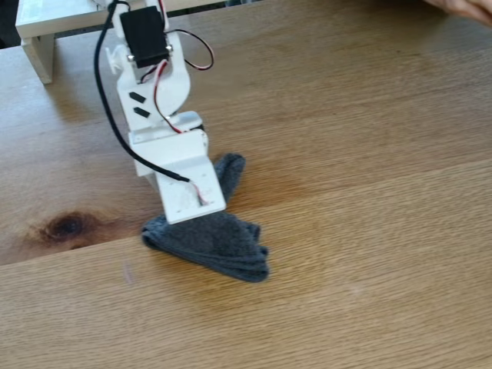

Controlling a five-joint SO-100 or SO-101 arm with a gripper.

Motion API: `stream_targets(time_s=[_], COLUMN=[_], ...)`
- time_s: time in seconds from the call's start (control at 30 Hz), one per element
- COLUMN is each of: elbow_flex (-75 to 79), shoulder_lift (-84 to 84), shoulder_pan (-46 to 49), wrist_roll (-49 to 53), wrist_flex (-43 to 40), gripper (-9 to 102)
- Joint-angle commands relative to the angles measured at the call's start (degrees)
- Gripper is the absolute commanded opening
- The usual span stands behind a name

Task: Clean the area in front of the robot

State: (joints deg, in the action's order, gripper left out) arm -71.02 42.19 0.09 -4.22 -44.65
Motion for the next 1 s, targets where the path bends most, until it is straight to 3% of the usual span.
stream_targets(time_s=[0.0,0.2,0.43,0.6,0.73,0.97], elbow_flex=[-0.6,-10.5,-19.1,-19.1,-19.0,-19.0], shoulder_lift=[13.3,27.2,30.9,22.5,15.0,9.5], shoulder_pan=[4.0,-7.5,-19.8,-16.0,-11.1,-0.4], wrist_roll=[1.4,3.8,0.5,-0.3,4.9,10.6], wrist_flex=[-7.8,-11.6,1.6,15.0,23.7,30.4], gripper=[0,0,0,0,0,0])
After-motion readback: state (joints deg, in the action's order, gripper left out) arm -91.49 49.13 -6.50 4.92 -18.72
